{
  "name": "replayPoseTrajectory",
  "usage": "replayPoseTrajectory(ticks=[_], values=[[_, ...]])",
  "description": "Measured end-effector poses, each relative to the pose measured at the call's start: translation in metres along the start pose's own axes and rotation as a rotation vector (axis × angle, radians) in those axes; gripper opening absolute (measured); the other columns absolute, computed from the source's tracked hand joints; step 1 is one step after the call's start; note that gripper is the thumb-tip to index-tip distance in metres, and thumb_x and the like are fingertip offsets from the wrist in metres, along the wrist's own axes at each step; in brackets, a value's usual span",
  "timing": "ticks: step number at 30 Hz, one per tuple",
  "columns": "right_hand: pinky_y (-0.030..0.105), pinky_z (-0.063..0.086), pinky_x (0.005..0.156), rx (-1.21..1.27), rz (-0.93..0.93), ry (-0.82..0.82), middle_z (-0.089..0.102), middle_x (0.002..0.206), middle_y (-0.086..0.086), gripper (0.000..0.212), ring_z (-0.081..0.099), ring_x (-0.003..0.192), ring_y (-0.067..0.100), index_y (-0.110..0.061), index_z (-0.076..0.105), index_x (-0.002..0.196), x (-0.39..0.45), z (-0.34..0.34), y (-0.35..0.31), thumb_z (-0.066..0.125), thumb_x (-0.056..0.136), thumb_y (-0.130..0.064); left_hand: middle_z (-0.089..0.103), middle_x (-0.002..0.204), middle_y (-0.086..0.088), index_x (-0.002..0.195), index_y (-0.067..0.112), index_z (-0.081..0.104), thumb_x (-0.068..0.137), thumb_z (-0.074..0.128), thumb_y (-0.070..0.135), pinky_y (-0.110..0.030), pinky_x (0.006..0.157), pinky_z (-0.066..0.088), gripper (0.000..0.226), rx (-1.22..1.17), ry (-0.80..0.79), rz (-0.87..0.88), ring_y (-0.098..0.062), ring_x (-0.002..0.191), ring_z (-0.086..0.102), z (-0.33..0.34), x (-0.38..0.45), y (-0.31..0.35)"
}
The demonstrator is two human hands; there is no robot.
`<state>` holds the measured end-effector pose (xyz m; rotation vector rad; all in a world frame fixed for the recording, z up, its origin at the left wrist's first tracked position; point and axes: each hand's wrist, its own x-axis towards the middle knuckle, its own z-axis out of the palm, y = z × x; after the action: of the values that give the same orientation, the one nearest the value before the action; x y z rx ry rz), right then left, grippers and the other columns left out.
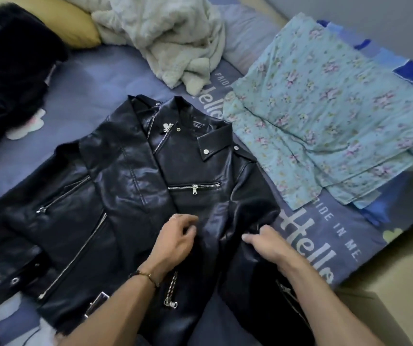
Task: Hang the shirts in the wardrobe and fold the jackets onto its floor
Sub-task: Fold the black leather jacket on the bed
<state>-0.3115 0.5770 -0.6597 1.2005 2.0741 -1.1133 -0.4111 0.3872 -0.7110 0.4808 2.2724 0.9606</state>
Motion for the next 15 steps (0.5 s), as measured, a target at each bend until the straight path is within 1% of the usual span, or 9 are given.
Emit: replayPoseTrajectory(ticks=[2,4,5,6,8,10,12,13,15], values=[[0.036,0.056,0.077,0.371,-0.008,-0.038,0.069,0.081,0.009,0.023,0.068,0.08,0.024,-0.002,0.064,0.087,0.005,0.026,-0.053,0.068,0.083,-0.025,0.068,0.106,0.0,0.104,0.024,0.07,0.097,0.051,0.029,-0.028,0.09,0.046,0.02,-0.229,0.121,-0.16,-0.016,0.1,0.064,-0.027,-0.01,-0.017],[0.035,0.059,0.067,0.76,-0.012,-0.273,0.073,0.084,0.011,0.023,0.072,0.073,0.021,0.001,0.067,0.098,0.005,0.048,-0.107,0.061,0.092,-0.02,0.07,0.098,-0.001,0.089,0.025,0.066,0.1,0.048,0.038,-0.037,0.085,0.05,0.026,-0.416,0.192,-0.26,-0.017,0.089,0.068,-0.06,-0.019,-0.037],[0.035,0.057,0.069,0.824,-0.033,-0.384,0.073,0.092,0.011,0.024,0.072,0.08,0.02,-0.002,0.065,0.105,-0.002,0.06,-0.133,0.053,0.099,-0.022,0.069,0.096,0.001,0.087,0.024,0.065,0.102,0.045,0.039,-0.036,0.082,0.05,0.029,-0.508,0.26,-0.315,-0.016,0.087,0.068,-0.079,-0.025,-0.049],[0.035,0.054,0.08,0.757,-0.076,-0.412,0.071,0.107,0.011,0.029,0.07,0.097,0.022,-0.005,0.061,0.117,-0.002,0.072,-0.152,0.048,0.102,-0.025,0.067,0.094,0.002,0.087,0.023,0.064,0.103,0.042,0.04,-0.035,0.082,0.048,0.032,-0.572,0.336,-0.366,-0.016,0.087,0.066,-0.099,-0.031,-0.064],[0.034,0.044,0.094,0.366,-0.211,-0.232,0.06,0.133,0.012,0.04,0.056,0.124,0.028,-0.009,0.051,0.135,0.005,0.09,-0.165,0.047,0.102,-0.031,0.066,0.101,-0.001,0.093,0.021,0.063,0.1,0.043,0.049,-0.035,0.089,0.044,0.035,-0.572,0.428,-0.426,-0.018,0.096,0.061,-0.124,-0.04,-0.095],[0.033,0.043,0.098,-0.124,-0.258,0.005,0.061,0.131,0.009,0.042,0.055,0.123,0.029,-0.016,0.054,0.133,0.014,0.105,-0.156,0.051,0.096,-0.036,0.058,0.129,-0.007,0.127,0.019,0.056,0.086,0.054,0.068,-0.036,0.102,0.04,0.064,-0.433,0.393,-0.491,-0.021,0.117,0.055,-0.133,-0.05,-0.118],[0.04,0.053,0.092,-0.155,-0.186,-0.04,0.07,0.109,0.007,0.03,0.068,0.097,0.026,-0.017,0.061,0.111,0.025,0.12,-0.137,0.054,0.09,-0.037,0.036,0.151,-0.008,0.152,0.024,0.028,0.067,0.061,0.081,-0.043,0.113,0.031,0.107,-0.078,0.277,-0.481,-0.024,0.137,0.038,-0.128,-0.056,-0.125],[0.044,0.057,0.085,-0.125,-0.157,-0.058,0.071,0.095,0.006,0.023,0.072,0.081,0.024,-0.016,0.061,0.101,0.029,0.129,-0.132,0.055,0.089,-0.035,0.025,0.157,-0.007,0.155,0.028,0.016,0.062,0.06,0.085,-0.046,0.117,0.025,0.118,0.153,0.218,-0.417,-0.024,0.144,0.027,-0.121,-0.058,-0.125],[0.042,0.06,0.073,-0.05,-0.163,-0.068,0.068,0.082,0.003,0.015,0.071,0.065,0.02,-0.016,0.058,0.101,0.037,0.14,-0.129,0.056,0.091,-0.026,0.002,0.164,-0.007,0.157,0.029,-0.003,0.058,0.058,0.088,-0.051,0.121,0.008,0.13,0.489,0.092,-0.255,-0.025,0.151,0.004,-0.103,-0.056,-0.12]])
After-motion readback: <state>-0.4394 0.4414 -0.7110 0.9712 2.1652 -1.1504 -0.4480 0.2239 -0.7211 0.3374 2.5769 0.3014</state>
